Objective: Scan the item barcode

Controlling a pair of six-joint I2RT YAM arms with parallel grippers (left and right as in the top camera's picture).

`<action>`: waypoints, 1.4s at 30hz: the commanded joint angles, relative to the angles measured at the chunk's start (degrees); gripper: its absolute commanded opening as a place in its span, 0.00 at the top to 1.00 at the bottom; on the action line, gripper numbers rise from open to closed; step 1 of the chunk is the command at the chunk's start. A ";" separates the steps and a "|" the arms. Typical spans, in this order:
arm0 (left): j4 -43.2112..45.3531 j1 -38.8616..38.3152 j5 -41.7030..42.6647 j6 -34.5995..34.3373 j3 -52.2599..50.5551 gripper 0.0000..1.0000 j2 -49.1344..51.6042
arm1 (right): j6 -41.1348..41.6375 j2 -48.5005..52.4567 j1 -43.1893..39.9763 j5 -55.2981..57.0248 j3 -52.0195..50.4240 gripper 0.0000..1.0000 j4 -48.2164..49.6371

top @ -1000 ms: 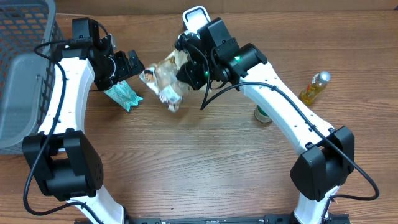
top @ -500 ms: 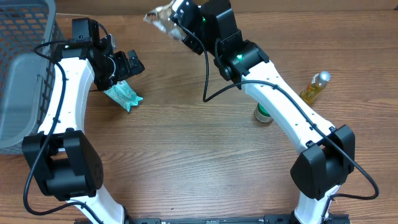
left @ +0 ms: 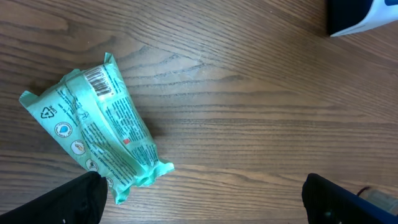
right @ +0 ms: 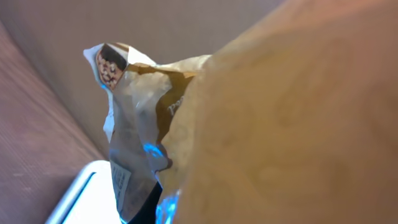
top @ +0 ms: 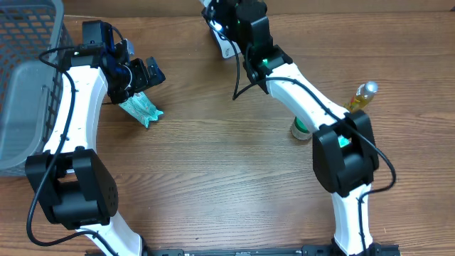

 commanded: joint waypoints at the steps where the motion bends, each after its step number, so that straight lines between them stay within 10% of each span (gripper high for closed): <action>1: -0.13 -0.11 0.22 0.87 0.85 0.00 -1.22 | -1.42 1.81 -0.83 0.98 0.87 0.96 4.79; 29: -0.13 -0.11 0.22 0.87 0.85 0.00 -1.22 | 7.50 9.88 -0.83 -2.32 0.87 0.96 5.07; 42: -0.13 -0.11 0.22 0.87 0.85 0.01 -1.22 | 18.45 -2.12 -1.01 0.59 0.87 0.92 -0.37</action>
